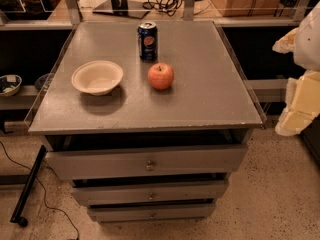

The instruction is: Open middle drawer

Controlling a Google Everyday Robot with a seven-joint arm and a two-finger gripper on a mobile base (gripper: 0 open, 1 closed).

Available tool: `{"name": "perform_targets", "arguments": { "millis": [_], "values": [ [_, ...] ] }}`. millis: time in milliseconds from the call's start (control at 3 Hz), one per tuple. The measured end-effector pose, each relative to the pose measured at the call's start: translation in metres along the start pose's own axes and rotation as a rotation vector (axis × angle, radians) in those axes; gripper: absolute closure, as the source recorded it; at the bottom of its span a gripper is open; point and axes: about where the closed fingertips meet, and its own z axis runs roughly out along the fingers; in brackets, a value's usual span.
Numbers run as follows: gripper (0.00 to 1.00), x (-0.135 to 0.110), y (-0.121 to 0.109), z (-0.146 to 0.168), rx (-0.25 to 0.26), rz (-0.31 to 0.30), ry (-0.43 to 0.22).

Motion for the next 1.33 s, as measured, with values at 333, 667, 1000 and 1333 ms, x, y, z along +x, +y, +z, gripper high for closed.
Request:
{"name": "perform_targets", "arguments": {
  "millis": [333, 667, 1000, 1333],
  "values": [
    [0.00, 0.000, 0.000, 0.000, 0.000, 0.000, 0.000],
    [0.00, -0.004, 0.001, -0.002, 0.037, -0.011, 0.011],
    [0.00, 0.001, 0.018, 0.010, 0.032, -0.012, 0.015],
    [0.00, 0.011, 0.047, 0.023, -0.018, -0.011, 0.005]
  ]
}}
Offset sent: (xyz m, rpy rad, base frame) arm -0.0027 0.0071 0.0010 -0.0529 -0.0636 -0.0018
